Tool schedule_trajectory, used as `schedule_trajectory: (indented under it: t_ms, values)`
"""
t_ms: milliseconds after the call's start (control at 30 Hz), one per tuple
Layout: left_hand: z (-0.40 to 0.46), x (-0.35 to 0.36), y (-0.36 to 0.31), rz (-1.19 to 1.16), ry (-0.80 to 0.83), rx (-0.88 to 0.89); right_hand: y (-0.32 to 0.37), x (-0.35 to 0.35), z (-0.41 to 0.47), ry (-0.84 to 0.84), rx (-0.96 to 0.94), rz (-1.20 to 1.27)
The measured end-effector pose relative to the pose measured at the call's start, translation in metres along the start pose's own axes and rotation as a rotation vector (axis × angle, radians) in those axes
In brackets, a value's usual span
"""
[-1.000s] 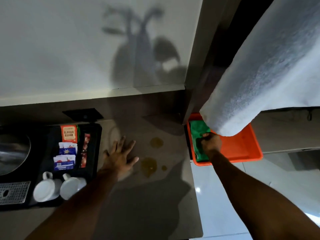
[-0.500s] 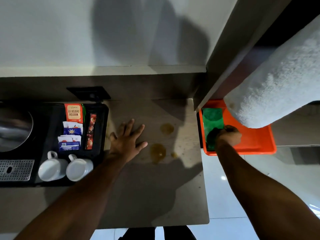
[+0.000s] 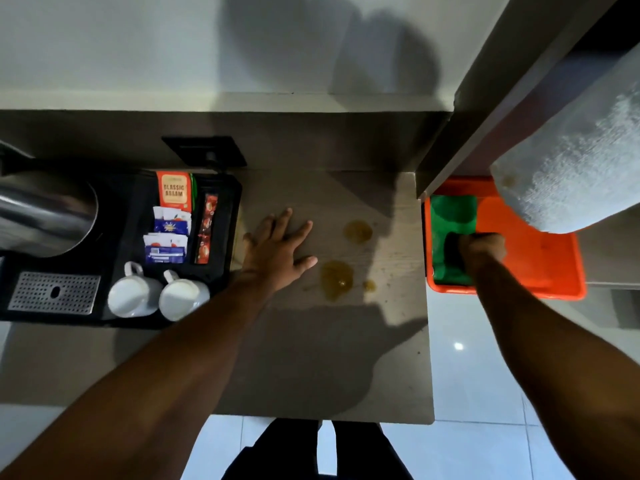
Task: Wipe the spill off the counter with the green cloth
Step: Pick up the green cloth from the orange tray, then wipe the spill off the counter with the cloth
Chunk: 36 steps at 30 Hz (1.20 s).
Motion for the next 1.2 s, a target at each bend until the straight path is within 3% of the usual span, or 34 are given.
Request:
schedule_trajectory:
  t_ms: [133,333,433,533,600,733,933,1067,1133,1200]
  values:
    - [-0.001,-0.001,-0.001,-0.017,-0.01,-0.004,0.021,-0.01,-0.018,-0.022,-0.107,-0.097]
    - [-0.007,0.0,-0.002,-0.078,-0.001,-0.009,0.077,-0.01,-0.099,-0.11,-0.479,-0.256]
    - [-0.03,0.007,0.002,-0.189,-0.11,-0.054,0.086,0.034,-0.154,0.037,-0.685,-0.313]
    - [-0.061,0.019,0.013,-0.259,-0.262,-0.09,0.073,0.094,-0.191,0.268,-0.841,-0.631]
    - [-0.074,0.027,0.019,-0.217,-0.306,-0.072,0.064,0.109,-0.2,0.329,-0.91,-0.706]
    - [-0.079,0.035,0.026,-0.152,-0.305,0.019,0.072,0.103,-0.201,0.2,-0.913,-0.595]
    - [-0.077,0.039,0.027,-0.138,-0.346,0.03,0.066,0.147,-0.185,0.137,-0.747,-0.771]
    - [-0.078,0.038,0.029,-0.125,-0.388,0.03,0.085,0.163,-0.16,0.073,-0.681,-0.708]
    - [-0.078,0.036,0.028,-0.126,-0.417,0.03,0.107,0.176,-0.152,0.099,-0.704,-0.72]
    - [-0.078,0.035,0.027,-0.139,-0.433,0.024,0.125,0.198,-0.168,0.152,-0.847,-0.801]
Point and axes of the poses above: each hand's wrist, its own z-axis towards the middle knuckle, its own x-axis out of the palm, y = z × x, the point moved 10 cm from there along z, towards the middle knuckle, and after that the axes turned 2 degrees about -z, right-handed, at the moved point
